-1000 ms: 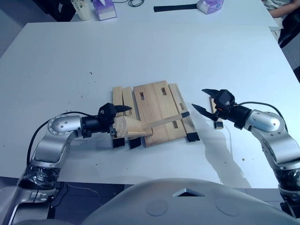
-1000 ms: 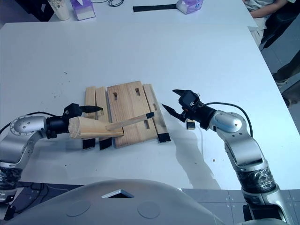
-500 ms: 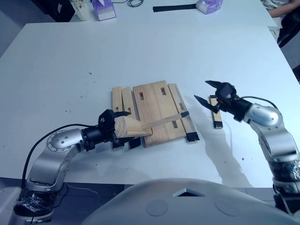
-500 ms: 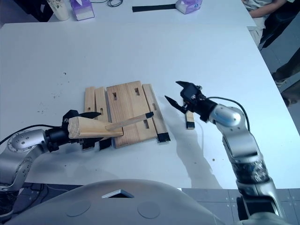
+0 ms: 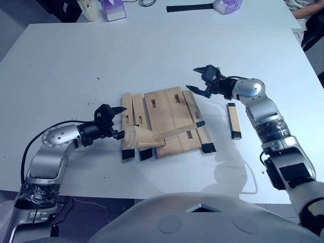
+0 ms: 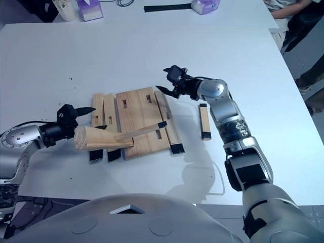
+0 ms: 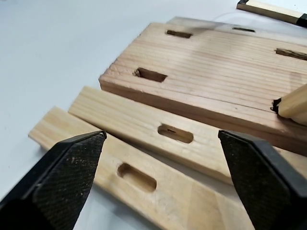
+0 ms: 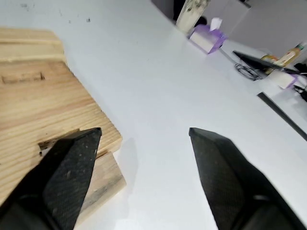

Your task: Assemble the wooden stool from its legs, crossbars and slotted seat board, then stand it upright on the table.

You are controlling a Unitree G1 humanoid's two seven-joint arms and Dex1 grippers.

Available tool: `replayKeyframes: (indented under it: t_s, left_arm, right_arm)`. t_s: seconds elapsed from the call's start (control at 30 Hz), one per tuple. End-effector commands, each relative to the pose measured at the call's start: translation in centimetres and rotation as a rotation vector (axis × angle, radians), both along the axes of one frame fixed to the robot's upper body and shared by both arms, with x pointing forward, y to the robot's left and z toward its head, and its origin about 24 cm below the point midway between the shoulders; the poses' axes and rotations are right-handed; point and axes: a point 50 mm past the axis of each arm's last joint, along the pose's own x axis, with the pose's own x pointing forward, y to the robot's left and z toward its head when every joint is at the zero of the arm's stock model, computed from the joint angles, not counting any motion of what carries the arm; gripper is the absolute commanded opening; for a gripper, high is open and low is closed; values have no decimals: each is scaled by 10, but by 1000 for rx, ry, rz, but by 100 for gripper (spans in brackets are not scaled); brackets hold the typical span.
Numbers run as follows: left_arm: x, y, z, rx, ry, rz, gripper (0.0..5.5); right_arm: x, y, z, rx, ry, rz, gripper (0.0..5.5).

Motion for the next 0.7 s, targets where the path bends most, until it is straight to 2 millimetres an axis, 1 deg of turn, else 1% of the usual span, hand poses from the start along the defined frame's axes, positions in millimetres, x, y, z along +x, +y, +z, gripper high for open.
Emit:
replayKeyframes:
  t_s: [0.03, 0.27, 0.37, 0.47, 0.57, 0.7]
  left_arm:
    - [-3, -5, -5, 0, 5, -20, 434]
    - [-1, -11, -8, -14, -4, -9, 434]
    - [-4, -14, -10, -22, -2, -9, 434]
    - [-4, -17, -10, -26, -4, -10, 434]
    - [-4, -16, -9, -30, -9, -2, 434]
    - [-2, -11, -6, -23, -28, 33, 434]
  right_arm:
    - [7, 13, -2, -30, -6, 67, 336]
    - [11, 27, -12, -71, 18, 135, 336]
    - [12, 30, -20, -133, 36, 165, 336]
    - [9, 24, -33, -238, 50, 196, 336]
    - [3, 11, -44, -345, 52, 245, 336]
    - [2, -4, -41, -386, 62, 274, 336]
